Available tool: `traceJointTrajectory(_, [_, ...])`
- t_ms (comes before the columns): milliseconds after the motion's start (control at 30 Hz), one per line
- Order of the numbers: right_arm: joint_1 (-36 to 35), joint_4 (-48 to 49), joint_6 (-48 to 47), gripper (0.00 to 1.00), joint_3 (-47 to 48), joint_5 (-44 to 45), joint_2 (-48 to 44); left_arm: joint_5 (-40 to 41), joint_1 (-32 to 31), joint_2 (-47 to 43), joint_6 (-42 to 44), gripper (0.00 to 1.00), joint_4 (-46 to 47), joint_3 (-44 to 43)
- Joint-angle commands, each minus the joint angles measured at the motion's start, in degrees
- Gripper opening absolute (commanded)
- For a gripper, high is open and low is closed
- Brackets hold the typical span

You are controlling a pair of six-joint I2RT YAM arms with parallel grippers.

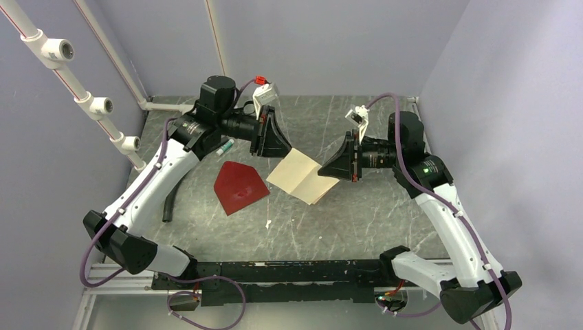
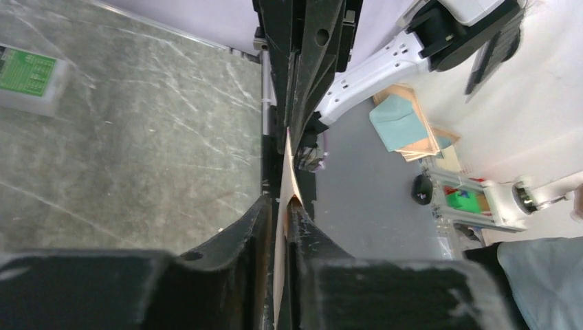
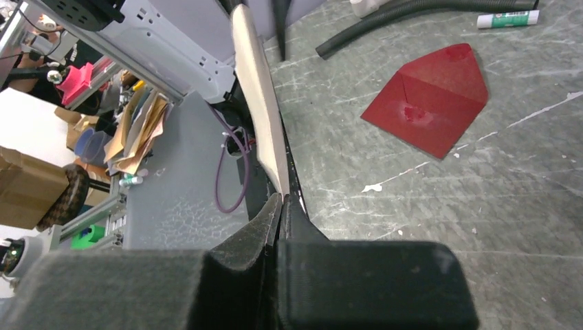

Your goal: Place the letter into the envelope and seal it

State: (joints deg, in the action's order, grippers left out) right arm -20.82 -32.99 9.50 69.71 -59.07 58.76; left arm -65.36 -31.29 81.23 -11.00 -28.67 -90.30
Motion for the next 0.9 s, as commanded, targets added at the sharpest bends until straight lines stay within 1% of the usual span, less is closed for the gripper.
traceJointTrajectory(0, [-0.16,-0.09,-1.79,0.0,2.52,-0.84,-1.3,4.22,0.09,-2.49,8.24,0.35,-8.51,-5.27])
traceJointTrajectory(67, [-0.19,-0.03,-1.77,0.0,2.77,0.31,-1.37,12.4,0.09,-2.75,12.84,0.56,-14.66,-7.03])
traceJointTrajectory(100, [-0.19,-0.12,-1.82,0.0,2.94,1.18,-1.38,17.35,0.09,-3.08,14.41,0.63,-16.98,-7.45])
traceJointTrajectory(133, [-0.19,-0.26,-1.73,0.0,3.05,2.13,-1.33,23.03,0.09,-3.52,15.21,0.67,-18.57,-7.32])
traceJointTrajectory(233, [-0.18,-0.93,-1.37,0.0,3.32,5.59,-0.74,44.98,0.09,-5.66,14.06,0.74,-18.45,-4.57])
traceJointTrajectory(333, [-0.14,-1.61,-0.76,0.0,3.41,10.33,0.46,63.8,0.1,-7.74,10.37,0.78,-14.93,-2.01])
traceJointTrajectory(400, [-0.14,-1.55,-0.05,0.0,3.41,12.85,1.58,70.32,0.18,-8.63,6.96,0.79,-12.9,-1.24])
traceJointTrajectory(433, [-0.16,-1.36,0.21,0.0,3.37,13.29,2.1,70.83,0.17,-8.9,5.86,0.78,-12.3,-1.24])
traceJointTrajectory(467, [-0.18,-1.14,0.56,0.0,3.35,13.42,2.46,69.24,0.17,-9.24,5.03,0.78,-11.32,-1.15])
traceJointTrajectory(500, [-0.19,-0.74,0.84,0.0,3.24,13.22,2.68,64.88,0.13,-9.68,4.46,0.78,-10.26,-0.97])
traceJointTrajectory(567, [-0.13,0.93,1.77,0.0,2.75,11.8,2.92,50.46,0.13,-10.61,4.64,0.79,-6.99,0.04])
traceJointTrajectory(600, [-0.17,2.15,2.55,0.0,2.45,10.95,2.86,41.42,0.1,-10.98,4.52,0.79,-4.77,0.97])
traceJointTrajectory(633, [-0.18,3.44,3.36,0.0,2.11,9.92,2.77,30.4,0.09,-11.12,3.17,0.8,-1.96,1.92])
traceJointTrajectory(700, [-0.14,5.88,5.22,0.0,1.74,7.98,2.6,20.11,-0.07,-10.66,-1.7,0.81,4.07,3.71])
traceJointTrajectory(767, [-0.12,9.01,7.08,0.0,1.13,5.93,2.21,15.05,-0.57,-9.73,-5.48,0.79,8.79,5.19])
traceJointTrajectory(867, [-0.18,13.93,9.88,0.0,0.15,3.84,1.46,14.16,-2.28,-8.71,-6.14,0.77,10.92,6.75])
